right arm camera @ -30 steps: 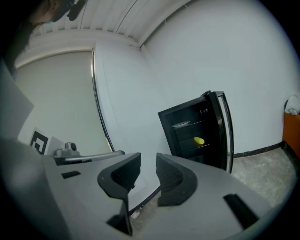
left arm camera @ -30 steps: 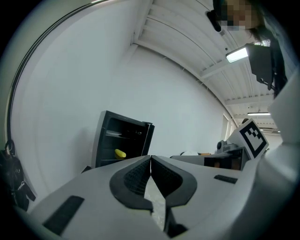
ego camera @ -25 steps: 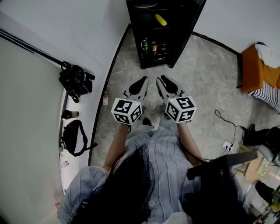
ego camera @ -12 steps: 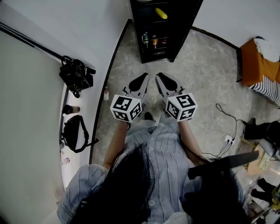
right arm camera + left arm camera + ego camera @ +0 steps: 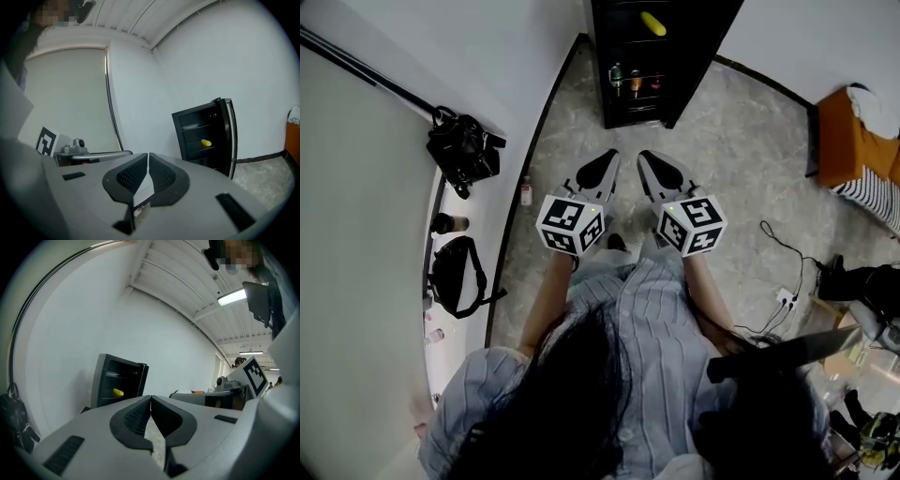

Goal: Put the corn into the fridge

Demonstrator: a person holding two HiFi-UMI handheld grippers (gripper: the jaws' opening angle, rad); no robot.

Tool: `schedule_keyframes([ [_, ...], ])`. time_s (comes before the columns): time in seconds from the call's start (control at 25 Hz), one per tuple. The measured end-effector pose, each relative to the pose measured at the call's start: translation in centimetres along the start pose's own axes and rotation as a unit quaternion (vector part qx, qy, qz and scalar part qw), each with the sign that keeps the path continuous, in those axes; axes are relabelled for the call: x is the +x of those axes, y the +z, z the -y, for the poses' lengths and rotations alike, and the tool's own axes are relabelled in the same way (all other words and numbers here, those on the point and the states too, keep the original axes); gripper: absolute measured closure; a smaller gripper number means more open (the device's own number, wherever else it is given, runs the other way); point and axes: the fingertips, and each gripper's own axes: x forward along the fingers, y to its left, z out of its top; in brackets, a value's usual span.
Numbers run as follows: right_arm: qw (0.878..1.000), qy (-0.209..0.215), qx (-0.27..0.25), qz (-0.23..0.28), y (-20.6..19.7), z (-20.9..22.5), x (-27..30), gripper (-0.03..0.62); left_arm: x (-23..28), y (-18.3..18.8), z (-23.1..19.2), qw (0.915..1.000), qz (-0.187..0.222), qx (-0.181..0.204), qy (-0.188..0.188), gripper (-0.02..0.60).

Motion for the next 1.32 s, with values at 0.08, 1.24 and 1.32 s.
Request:
schedule_keyframes([
  [0.08,1.000,0.003,0.000,-0.002,-0.1,-0.3,0.1,0.569,-0.1,0.1,-0.2,1.0000,0.001,0.002,0.002,0.572],
  [1.24,1.000,-0.001,-0.007,-0.017,-0.8,0.6,-0.6,0.572,1.0,0.1,1.6,0.9997,-0.005,0.017,-0.017,0.572],
  [1.32,1.000,-0.002,-0.005,-0.017,-0.9,0.7,-0.8,0.572,1.1,0.1,1.8,0.9997,-0.006,0.019,-0.017,0.572],
])
